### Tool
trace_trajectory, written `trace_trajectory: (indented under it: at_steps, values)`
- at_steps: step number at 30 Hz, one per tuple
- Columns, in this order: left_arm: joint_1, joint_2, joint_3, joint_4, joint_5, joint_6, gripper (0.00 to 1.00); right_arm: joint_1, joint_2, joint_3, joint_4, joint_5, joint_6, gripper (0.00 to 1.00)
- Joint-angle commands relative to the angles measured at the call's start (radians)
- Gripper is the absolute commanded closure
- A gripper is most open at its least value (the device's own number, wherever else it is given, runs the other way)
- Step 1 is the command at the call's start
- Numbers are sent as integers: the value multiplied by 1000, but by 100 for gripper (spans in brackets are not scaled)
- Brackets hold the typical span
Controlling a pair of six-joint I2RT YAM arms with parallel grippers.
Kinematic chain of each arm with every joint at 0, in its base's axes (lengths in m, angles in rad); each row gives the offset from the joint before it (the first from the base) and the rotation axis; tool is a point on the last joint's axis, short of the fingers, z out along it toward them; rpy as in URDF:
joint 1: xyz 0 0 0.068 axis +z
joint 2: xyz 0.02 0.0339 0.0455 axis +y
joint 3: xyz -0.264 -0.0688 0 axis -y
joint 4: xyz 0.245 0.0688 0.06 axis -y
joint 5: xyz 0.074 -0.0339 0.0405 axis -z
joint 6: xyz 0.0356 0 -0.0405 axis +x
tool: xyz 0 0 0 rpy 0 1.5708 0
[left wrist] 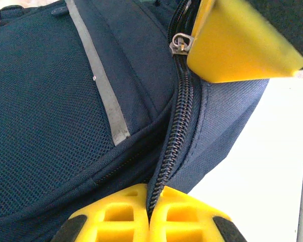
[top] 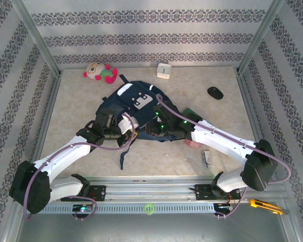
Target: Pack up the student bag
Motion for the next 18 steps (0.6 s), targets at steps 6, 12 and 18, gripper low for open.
trace_trajectory:
  at_steps: [6,12,18]
  values:
    - [-5,-36,39,74,7,-9,100,-4,-23,-16,-55,78,42,98]
    - [17,-51,53,-48,-76,89,100,-46,-64,-23,-182,123,-50,100]
    - [96,-87,68,-227,-109,191,100,-104,-111,-86,-122,4,-226,100]
